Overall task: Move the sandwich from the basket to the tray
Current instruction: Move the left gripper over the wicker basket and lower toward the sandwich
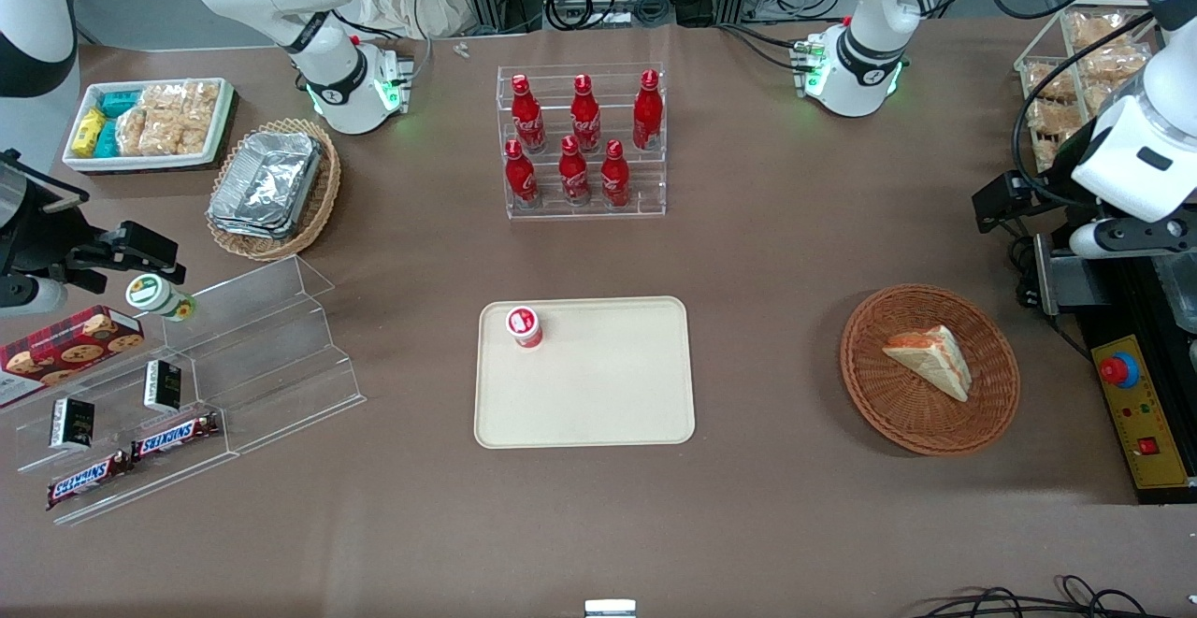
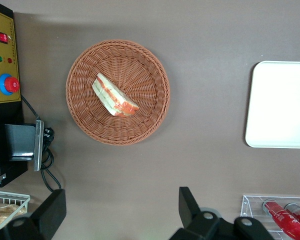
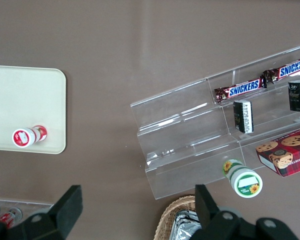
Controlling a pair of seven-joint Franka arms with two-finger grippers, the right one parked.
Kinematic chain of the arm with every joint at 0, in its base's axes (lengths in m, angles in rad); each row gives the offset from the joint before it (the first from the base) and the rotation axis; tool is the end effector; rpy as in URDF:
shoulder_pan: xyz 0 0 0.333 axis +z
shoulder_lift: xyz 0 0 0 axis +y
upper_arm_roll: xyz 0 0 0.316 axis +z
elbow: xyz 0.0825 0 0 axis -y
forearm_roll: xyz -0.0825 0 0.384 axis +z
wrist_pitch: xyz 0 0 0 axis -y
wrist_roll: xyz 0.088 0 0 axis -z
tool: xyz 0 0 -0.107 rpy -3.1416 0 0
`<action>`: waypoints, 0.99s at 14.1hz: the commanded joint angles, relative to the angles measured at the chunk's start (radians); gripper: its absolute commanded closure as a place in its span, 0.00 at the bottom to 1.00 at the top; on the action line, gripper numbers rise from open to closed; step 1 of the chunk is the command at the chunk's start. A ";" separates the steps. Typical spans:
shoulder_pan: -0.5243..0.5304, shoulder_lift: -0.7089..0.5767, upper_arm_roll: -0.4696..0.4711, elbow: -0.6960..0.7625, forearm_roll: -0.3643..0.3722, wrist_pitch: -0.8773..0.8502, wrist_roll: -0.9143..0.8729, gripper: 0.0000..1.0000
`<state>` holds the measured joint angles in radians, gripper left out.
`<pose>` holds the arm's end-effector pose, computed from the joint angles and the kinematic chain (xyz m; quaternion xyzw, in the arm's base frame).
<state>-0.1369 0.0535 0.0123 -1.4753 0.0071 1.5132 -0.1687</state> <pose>0.5615 -0.0697 0.6343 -0.9997 -0.0222 0.0071 0.0050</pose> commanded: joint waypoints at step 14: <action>0.167 0.123 0.020 -0.064 -0.078 0.048 -0.360 0.00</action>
<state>-0.0116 0.1565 0.0367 -1.4958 -0.0403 1.5039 -0.4740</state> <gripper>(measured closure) 0.000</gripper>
